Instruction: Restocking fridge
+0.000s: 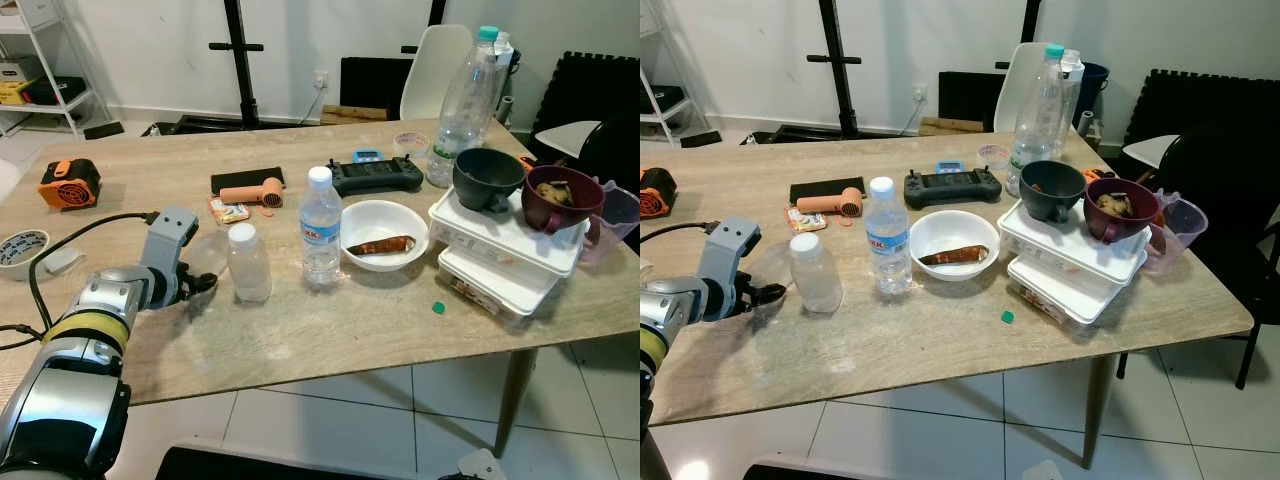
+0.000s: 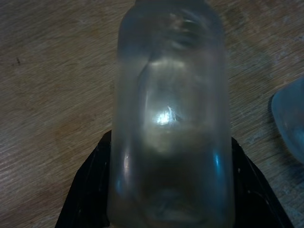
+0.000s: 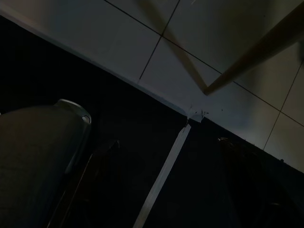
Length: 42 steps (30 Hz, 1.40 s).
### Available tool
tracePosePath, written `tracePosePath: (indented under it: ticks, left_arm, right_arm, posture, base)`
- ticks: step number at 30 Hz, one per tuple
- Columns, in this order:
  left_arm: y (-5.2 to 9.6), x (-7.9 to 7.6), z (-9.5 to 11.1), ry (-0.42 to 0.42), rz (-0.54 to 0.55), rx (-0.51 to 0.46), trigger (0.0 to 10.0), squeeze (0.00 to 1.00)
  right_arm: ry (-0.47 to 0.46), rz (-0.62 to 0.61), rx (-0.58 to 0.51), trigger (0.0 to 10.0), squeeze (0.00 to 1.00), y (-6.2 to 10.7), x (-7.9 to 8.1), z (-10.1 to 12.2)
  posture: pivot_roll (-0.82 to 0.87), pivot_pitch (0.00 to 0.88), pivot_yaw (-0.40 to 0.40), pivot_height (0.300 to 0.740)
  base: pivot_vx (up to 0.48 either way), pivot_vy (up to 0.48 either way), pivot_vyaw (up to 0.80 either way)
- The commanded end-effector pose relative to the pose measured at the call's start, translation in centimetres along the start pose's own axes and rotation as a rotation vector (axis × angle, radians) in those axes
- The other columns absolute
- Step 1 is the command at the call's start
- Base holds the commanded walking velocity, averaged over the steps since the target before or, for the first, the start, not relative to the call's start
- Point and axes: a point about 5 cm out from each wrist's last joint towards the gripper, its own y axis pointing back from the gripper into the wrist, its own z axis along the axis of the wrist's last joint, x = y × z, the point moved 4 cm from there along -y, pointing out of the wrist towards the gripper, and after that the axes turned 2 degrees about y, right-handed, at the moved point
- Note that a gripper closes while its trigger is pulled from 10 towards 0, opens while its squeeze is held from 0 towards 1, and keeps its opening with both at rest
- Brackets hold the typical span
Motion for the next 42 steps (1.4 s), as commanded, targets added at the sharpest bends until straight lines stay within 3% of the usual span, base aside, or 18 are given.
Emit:
tracePosePath:
  ticks: [1,2,3,8,11,12,13,16,22,25,26,29,30,31,35,37,41,42]
  left_arm:
    - [-0.2,-0.4,-0.4,0.033,-0.027,-0.016,0.0,0.0]
    - [-0.1,-0.3,-0.3,0.042,-0.028,-0.028,0.5,0.0]
    - [0.0,-0.1,-0.1,0.053,-0.019,-0.047,10.0,0.0]
    - [1.6,2.2,2.7,0.156,0.067,-0.236,10.0,0.0]
    - [5.3,4.5,7.4,0.241,0.144,-0.573,10.0,0.0]
    - [5.3,4.5,7.4,0.241,0.144,-0.573,10.0,0.0]
    - [7.7,4.9,9.0,0.255,0.179,-0.731,10.0,0.0]
    - [9.2,4.1,9.8,0.226,0.186,-0.822,10.0,0.0]
    - [12.6,0.6,12.3,0.192,0.084,-0.997,10.0,0.0]
    - [14.9,-3.5,13.9,0.157,-0.196,-1.053,10.0,0.0]
    - [14.9,-3.5,13.9,0.157,-0.196,-1.053,10.0,0.0]
    - [16.1,-7.9,14.1,0.112,-0.428,-1.044,10.0,0.0]
    - [16.1,-7.9,14.1,0.112,-0.428,-1.044,10.0,0.0]
    - [16.4,-10.8,13.6,0.108,-0.546,-1.013,10.0,0.0]
    - [15.7,-14.9,11.7,0.13,-0.693,-0.923,10.0,0.0]
    - [15.6,-15.4,11.4,0.142,-0.709,-0.91,10.0,0.0]
    - [14.9,-17.7,10.5,0.186,-0.762,-0.86,10.0,0.0]
    - [14.1,-19.5,10.1,0.24,-0.79,-0.836,10.0,0.0]
  right_arm:
    - [-0.014,-0.001,0.026,10.0,0.0,0.3,0.1,-0.8]
    - [-0.013,-0.001,0.026,10.0,0.0,0.2,0.1,-0.8]
    - [-0.012,-0.001,0.025,10.0,0.0,0.2,0.0,-0.8]
    - [-0.033,-0.036,0.009,10.0,0.0,0.1,-1.0,-0.3]
    - [-0.063,-0.084,-0.006,10.0,0.0,0.1,-2.8,-0.2]
    - [-0.063,-0.084,-0.006,10.0,0.0,0.1,-2.8,-0.2]
    - [-0.047,-0.08,-0.035,10.0,0.0,0.1,-3.4,0.3]
    - [-0.024,-0.053,-0.067,10.0,0.0,0.0,-3.5,1.0]
    - [0.04,0.109,-0.173,10.0,0.0,0.1,-2.9,3.3]
    - [0.075,0.102,-0.171,10.0,0.0,0.4,-5.4,3.4]
    - [0.075,0.102,-0.171,10.0,0.0,0.4,-5.4,3.4]
    - [-0.106,-0.05,-0.023,10.0,0.0,1.2,-9.7,-0.4]
    - [-0.106,-0.05,-0.023,10.0,0.0,1.2,-9.7,-0.4]
    - [-0.184,-0.151,0.046,10.0,0.0,2.1,-11.4,-2.7]
    - [-0.211,-0.206,0.009,10.0,0.0,2.6,-11.9,-2.9]
    - [-0.217,-0.206,-0.006,10.0,0.0,2.6,-11.8,-2.7]
    - [-0.259,-0.189,-0.108,10.0,0.0,2.1,-11.7,-0.3]
    - [-0.296,-0.252,-0.203,10.0,0.0,2.0,-13.0,2.0]
  posture:
    - [-0.03,0.141,0.007,0.74]
    - [-0.03,0.141,0.007,0.74]
    - [-0.03,0.141,0.007,0.74]
    - [-0.04,0.141,0.012,0.74]
    - [-0.04,0.143,0.009,0.74]
    - [-0.04,0.143,0.009,0.74]
    - [-0.05,0.144,0.003,0.74]
    - [-0.05,0.144,-0.004,0.74]
    - [-0.06,0.139,-0.019,0.74]
    - [-0.07,0.133,-0.025,0.74]
    - [-0.07,0.133,-0.025,0.74]
    - [-0.09,0.134,-0.019,0.74]
    - [-0.09,0.134,-0.019,0.74]
    - [-0.09,0.136,-0.017,0.74]
    - [-0.09,0.141,-0.009,0.74]
    - [-0.09,0.141,-0.009,0.74]
    - [-0.09,0.152,0.004,0.74]
    - [-0.08,0.158,0.008,0.74]
  base:
    - [0.0,0.0,0.0]
    - [0.0,0.0,0.0]
    - [0.0,0.0,0.0]
    - [0.0,0.0,0.0]
    - [0.0,0.0,0.0]
    - [0.0,0.0,0.0]
    - [0.0,0.0,0.0]
    - [0.0,0.0,0.0]
    - [0.0,0.0,0.0]
    - [0.0,0.0,0.0]
    - [0.0,0.0,0.0]
    - [0.0,0.0,0.0]
    - [0.0,0.0,0.0]
    - [0.0,0.0,0.0]
    - [0.0,0.0,0.0]
    - [0.0,0.0,0.0]
    - [0.0,0.0,0.0]
    - [0.0,0.0,0.0]
